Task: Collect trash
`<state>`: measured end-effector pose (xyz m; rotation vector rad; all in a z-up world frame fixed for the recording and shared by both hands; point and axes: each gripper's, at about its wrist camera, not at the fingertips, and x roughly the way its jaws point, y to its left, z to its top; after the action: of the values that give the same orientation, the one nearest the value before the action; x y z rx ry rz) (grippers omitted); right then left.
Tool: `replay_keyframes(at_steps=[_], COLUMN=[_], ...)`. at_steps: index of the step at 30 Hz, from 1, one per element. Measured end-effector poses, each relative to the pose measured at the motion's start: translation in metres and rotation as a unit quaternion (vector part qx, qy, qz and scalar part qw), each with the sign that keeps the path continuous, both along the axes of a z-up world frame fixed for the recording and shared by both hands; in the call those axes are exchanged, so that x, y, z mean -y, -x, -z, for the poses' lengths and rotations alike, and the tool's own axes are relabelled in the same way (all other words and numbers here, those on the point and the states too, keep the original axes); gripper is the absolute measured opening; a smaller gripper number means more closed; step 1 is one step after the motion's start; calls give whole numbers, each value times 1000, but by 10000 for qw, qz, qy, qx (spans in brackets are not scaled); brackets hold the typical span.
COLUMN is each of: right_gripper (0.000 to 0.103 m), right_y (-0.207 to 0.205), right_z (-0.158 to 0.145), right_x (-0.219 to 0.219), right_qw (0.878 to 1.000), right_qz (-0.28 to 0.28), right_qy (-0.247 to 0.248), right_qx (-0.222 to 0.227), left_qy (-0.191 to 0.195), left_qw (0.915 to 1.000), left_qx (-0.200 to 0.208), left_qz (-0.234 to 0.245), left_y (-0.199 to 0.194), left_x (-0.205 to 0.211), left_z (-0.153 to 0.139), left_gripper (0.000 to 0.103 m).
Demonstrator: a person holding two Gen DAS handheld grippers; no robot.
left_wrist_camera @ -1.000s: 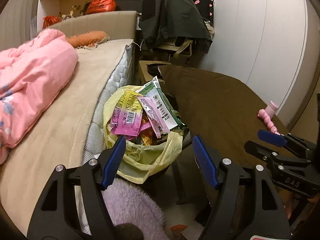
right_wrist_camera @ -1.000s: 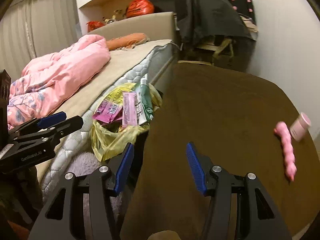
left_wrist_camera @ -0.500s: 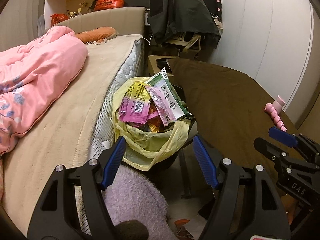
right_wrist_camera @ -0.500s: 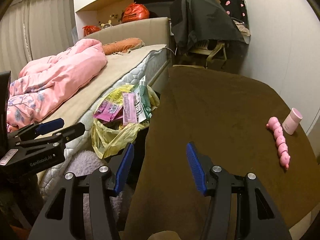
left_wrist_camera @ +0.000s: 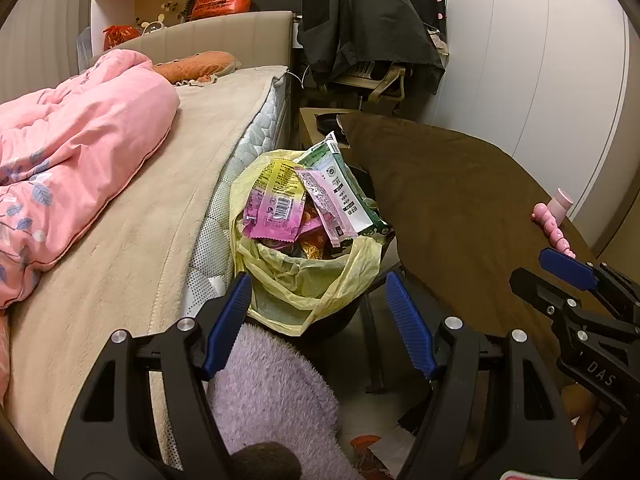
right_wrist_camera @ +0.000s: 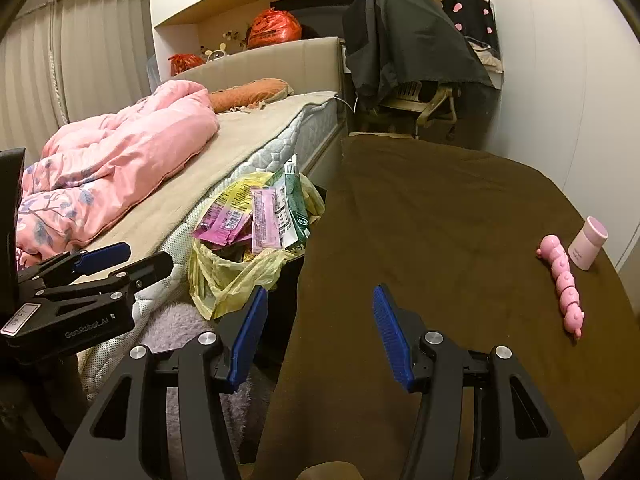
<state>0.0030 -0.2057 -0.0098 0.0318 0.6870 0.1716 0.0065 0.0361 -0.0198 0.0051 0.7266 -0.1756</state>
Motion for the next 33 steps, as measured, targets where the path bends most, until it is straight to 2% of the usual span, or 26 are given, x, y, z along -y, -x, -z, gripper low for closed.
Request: replay_keyframes(at_steps=[33], right_gripper=[51], right_y=[-1], right_z=[2], right_x=[5], right_qw=[10000], right_qz=[8], right_qy=[-5], right_qx=[-10], left_qy=[-29], left_qw=[10000], left_qx=[-19], left_qz=[30], left_y=[1], left_x=[-3], left_z=[-1], left_gripper=[66])
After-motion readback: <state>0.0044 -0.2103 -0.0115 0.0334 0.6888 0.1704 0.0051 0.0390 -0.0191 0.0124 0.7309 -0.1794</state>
